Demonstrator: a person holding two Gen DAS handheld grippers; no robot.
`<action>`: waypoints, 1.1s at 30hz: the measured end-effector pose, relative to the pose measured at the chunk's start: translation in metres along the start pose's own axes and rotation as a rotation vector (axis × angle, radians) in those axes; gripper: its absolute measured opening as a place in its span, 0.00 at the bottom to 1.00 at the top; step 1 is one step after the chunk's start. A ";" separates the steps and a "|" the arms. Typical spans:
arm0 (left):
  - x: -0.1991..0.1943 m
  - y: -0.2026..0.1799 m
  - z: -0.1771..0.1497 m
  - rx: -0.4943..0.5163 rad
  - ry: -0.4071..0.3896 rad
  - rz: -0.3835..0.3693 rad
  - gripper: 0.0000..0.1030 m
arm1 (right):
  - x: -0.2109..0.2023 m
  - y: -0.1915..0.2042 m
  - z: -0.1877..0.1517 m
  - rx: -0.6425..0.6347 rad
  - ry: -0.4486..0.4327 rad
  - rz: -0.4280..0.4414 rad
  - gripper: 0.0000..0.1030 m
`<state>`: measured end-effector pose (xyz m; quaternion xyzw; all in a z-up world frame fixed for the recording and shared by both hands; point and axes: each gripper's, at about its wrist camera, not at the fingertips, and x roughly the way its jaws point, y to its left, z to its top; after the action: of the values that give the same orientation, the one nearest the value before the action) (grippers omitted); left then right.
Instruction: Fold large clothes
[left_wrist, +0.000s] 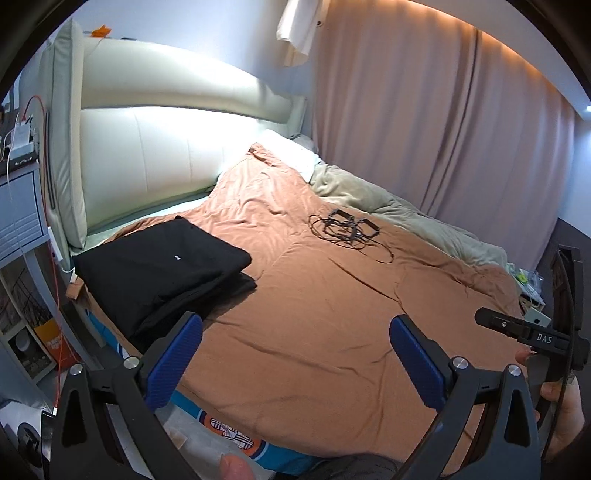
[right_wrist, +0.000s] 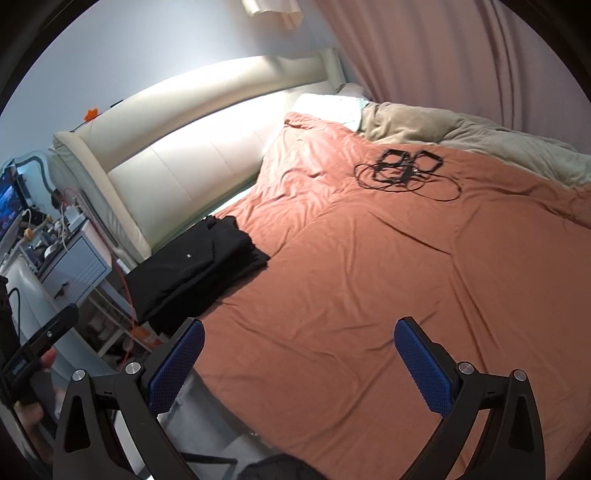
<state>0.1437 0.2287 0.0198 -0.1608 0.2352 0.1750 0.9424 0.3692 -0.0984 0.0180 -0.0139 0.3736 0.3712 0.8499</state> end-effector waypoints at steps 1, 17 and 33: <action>-0.004 -0.004 -0.001 0.011 -0.008 -0.006 1.00 | -0.006 -0.003 -0.002 0.003 -0.006 -0.009 1.00; -0.071 -0.066 -0.044 0.121 -0.080 -0.095 1.00 | -0.135 -0.012 -0.082 -0.006 -0.158 -0.155 1.00; -0.121 -0.097 -0.116 0.232 -0.153 -0.170 1.00 | -0.211 -0.001 -0.180 0.009 -0.263 -0.301 1.00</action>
<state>0.0379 0.0668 0.0051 -0.0565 0.1669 0.0780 0.9813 0.1637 -0.2839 0.0244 -0.0174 0.2545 0.2368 0.9375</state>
